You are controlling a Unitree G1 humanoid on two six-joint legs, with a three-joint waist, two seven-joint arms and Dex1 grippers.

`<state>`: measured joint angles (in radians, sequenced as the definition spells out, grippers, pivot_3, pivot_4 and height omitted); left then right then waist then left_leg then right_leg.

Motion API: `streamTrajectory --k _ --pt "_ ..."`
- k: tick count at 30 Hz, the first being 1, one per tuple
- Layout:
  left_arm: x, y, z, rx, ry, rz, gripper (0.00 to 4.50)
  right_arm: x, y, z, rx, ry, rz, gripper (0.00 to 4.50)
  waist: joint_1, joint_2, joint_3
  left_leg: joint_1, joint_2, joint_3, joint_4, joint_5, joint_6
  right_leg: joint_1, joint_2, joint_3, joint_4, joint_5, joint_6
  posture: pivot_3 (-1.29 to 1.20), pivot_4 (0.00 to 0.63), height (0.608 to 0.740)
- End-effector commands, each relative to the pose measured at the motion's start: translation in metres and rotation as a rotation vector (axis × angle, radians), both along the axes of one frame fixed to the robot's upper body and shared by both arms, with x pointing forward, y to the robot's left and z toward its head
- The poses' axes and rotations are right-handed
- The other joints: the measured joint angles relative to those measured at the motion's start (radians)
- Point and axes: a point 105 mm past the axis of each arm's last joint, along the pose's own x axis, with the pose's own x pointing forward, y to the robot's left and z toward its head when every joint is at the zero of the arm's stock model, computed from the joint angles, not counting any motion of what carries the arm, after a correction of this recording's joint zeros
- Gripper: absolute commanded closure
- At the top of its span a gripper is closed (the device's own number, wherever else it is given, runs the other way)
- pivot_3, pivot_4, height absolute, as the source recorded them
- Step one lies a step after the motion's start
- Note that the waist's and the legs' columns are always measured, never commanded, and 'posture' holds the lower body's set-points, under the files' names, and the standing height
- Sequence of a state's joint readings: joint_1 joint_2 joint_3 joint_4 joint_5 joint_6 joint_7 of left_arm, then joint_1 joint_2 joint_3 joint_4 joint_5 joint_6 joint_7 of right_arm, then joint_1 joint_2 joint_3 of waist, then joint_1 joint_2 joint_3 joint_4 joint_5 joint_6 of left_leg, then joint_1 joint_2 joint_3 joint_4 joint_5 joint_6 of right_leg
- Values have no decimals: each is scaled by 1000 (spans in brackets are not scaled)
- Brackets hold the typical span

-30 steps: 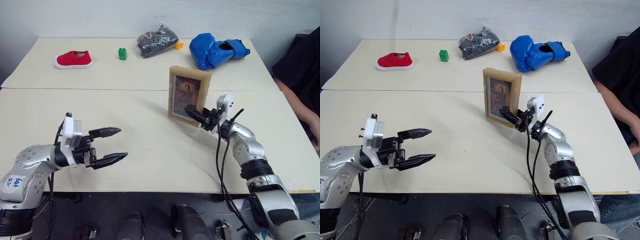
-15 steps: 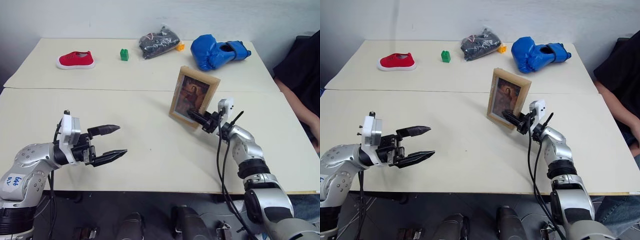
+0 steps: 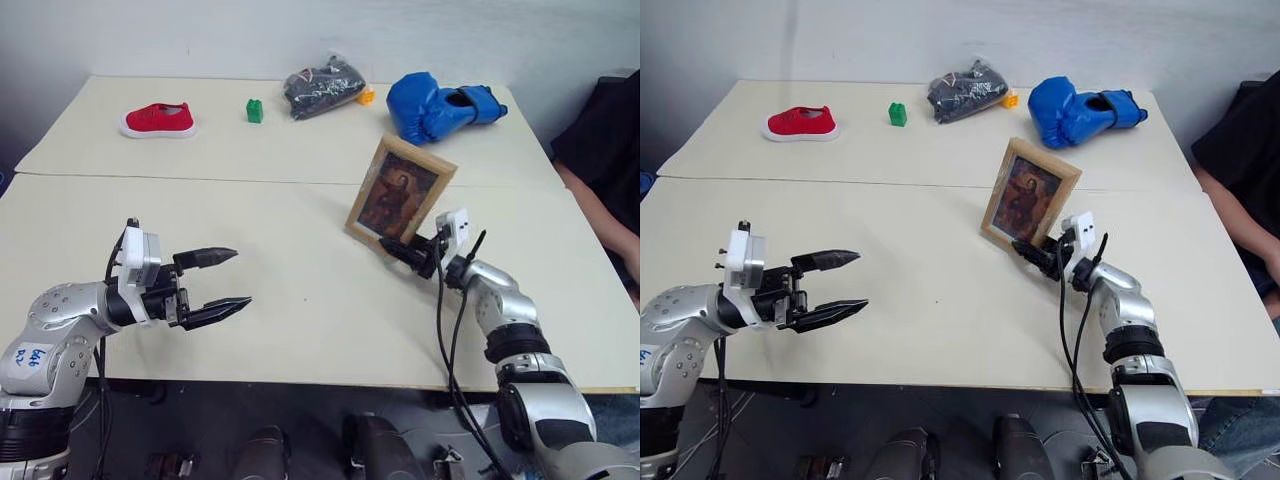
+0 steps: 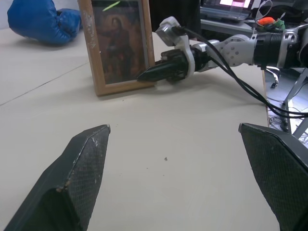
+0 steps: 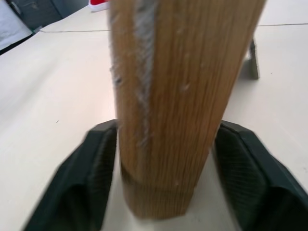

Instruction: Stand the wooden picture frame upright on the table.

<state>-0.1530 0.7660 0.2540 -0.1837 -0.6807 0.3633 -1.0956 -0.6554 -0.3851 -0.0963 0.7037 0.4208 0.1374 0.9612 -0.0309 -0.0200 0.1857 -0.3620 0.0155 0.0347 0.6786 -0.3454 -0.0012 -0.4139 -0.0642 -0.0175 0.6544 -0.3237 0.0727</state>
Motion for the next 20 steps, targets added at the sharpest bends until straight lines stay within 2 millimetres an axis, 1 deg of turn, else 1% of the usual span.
streamTrajectory --k 1,2,5,8,10,11,13,15,16,18,20 --pt "-1 -1 7 18 -43 -17 0 -6 -10 7 -54 -63 5 253 0 0 0 0 0 0 0 0 0 0 0 0 0 0 0 0 150 740" --pt "-1 1 7 20 -41 -14 0 -9 -13 9 -44 -67 12 22 0 0 0 0 0 0 0 0 0 0 0 0 0 0 0 0 150 740" --pt "-1 5 5 29 -37 2 0 -17 -22 12 -54 -84 19 22 0 0 0 0 0 0 0 0 0 0 0 0 0 0 0 0 150 740" --pt "-2 21 -5 86 -56 72 0 -40 -48 29 -127 -194 26 22 5 2 1 -1 0 0 -1 0 0 0 0 0 -1 0 0 0 150 740" --pt "-4 34 -16 171 -71 130 0 -58 -59 40 -242 -314 43 22 4 3 2 -1 0 0 -1 -1 1 0 0 0 -2 0 0 0 150 740" --pt "-5 37 -20 201 -76 141 0 -64 -61 43 -286 -354 59 22 4 3 2 -1 0 0 -2 -1 1 0 0 0 -3 0 0 0 150 740" --pt "-8 52 -31 284 -80 196 0 -92 -60 46 -476 -496 171 22 1 3 2 -1 0 1 -2 -1 2 0 0 0 -8 0 0 0 150 740" --pt "-11 68 -39 322 -71 247 0 -117 -59 44 -588 -563 266 22 1 3 2 3 0 2 -6 -2 3 2 1 1 -9 0 1 0 150 740" --pt "-12 72 -41 327 -74 257 0 -122 -59 43 -604 -572 282 22 0 2 1 7 0 2 -11 -3 6 4 1 1 -10 0 1 0 150 740" --pt "-9 79 -43 335 -94 298 0 -138 -59 37 -626 -567 303 22 2 2 1 9 0 3 -13 -3 6 6 1 2 -10 0 0 0 150 740" --pt "-7 79 -42 319 -101 311 0 -145 -62 32 -633 -554 279 22 3 2 1 9 0 2 -13 -3 5 5 1 1 -9 0 0 0 150 740"
